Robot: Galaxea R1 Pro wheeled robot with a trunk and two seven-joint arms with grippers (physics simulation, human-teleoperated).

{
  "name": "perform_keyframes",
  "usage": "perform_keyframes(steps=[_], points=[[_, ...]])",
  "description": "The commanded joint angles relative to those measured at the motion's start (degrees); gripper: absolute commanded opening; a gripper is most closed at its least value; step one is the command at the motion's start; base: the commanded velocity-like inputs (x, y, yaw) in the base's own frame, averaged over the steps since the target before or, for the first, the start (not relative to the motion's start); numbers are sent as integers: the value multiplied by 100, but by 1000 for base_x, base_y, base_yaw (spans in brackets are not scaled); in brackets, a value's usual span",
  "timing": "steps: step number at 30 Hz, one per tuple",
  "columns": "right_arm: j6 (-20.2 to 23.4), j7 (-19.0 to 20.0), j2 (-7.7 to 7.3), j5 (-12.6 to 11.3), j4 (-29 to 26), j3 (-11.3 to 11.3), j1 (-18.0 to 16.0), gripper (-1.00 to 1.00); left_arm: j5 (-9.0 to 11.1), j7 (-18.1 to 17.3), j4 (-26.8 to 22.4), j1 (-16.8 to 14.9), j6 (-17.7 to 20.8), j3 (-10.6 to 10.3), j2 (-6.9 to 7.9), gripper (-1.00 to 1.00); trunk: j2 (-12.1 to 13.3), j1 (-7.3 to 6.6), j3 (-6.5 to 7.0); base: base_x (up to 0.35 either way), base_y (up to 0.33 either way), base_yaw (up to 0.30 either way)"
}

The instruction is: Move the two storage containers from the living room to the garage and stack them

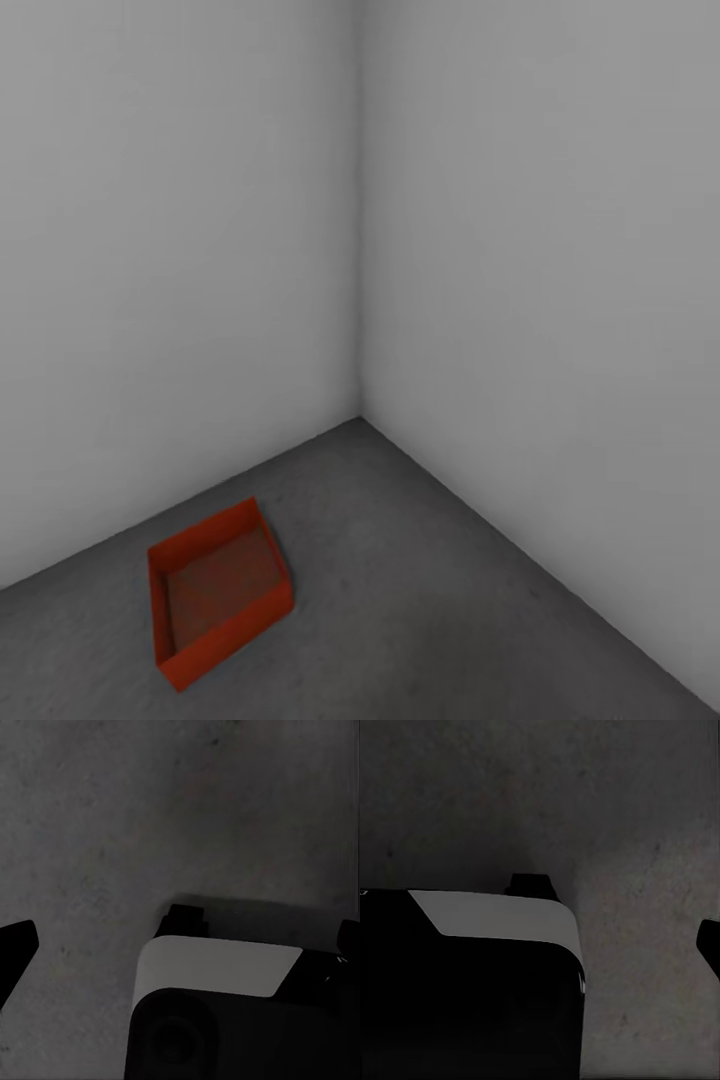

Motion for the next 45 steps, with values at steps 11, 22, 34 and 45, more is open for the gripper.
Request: perform_keyframes(steps=[11, 22, 34, 45], points=[[-113, -1, 9, -59, 17, 46, -7, 100, 51, 14, -4, -2, 15, -22, -1, 100, -3, 0, -5, 0, 0, -259], [-109, 5, 2, -67, 18, 46, -7, 100, 50, 14, -4, -2, 14, -23, -1, 100, -3, 0, -5, 0, 0, -271], [-107, 5, 0, -253, 18, 46, -7, 100, 51, 14, -4, -2, 15, -22, -1, 100, -3, 0, -5, 0, 0, -272], [-107, 5, 0, -253, 18, 46, -7, 100, 50, 13, -4, -2, 15, -23, -1, 100, -3, 0, -5, 0, 0, -280]])
